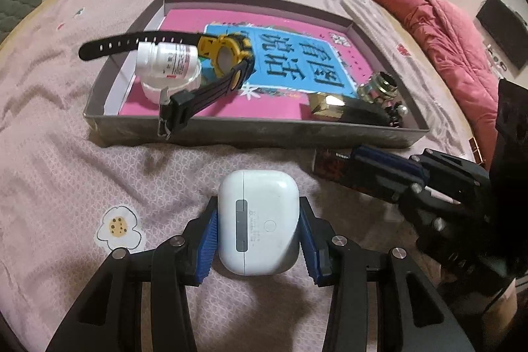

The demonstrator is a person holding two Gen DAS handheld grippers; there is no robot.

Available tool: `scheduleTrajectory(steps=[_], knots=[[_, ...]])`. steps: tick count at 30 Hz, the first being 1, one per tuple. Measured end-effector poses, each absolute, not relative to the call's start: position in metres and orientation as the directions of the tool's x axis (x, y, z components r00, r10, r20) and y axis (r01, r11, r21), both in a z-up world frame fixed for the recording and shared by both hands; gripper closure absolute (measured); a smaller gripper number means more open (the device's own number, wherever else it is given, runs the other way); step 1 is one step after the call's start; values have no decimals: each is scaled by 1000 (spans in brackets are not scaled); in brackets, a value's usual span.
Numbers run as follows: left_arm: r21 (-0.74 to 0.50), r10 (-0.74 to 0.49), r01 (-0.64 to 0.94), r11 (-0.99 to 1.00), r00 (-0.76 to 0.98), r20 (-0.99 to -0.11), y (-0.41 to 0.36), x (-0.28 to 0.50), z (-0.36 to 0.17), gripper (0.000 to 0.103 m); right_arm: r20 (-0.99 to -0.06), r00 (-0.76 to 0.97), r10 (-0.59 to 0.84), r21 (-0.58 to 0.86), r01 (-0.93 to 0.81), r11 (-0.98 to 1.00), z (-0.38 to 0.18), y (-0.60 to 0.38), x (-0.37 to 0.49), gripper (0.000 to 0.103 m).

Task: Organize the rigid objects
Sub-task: 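Close the left tool on the earbud case while the right tool closes on the red lighter, then carry the earbud case and red lighter over the grey box with both tools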

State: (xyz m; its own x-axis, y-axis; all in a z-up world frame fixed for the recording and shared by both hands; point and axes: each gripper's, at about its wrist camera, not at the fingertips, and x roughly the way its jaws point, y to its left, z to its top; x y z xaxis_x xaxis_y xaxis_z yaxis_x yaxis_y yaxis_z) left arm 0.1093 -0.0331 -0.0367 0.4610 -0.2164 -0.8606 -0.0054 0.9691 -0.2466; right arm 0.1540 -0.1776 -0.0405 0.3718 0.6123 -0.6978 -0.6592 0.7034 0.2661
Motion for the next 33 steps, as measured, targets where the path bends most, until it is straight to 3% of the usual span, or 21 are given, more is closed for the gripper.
scheduleTrajectory(steps=[24, 33], knots=[[-285, -248, 11, 958, 530, -811, -31, 109, 3, 57, -568, 508, 647, 328, -581, 745, 0, -194, 174, 92], [-271, -225, 15, 962, 600, -768, -16, 123, 36, 57, -503, 635, 586, 352, -469, 810, 17, -210, 188, 92]])
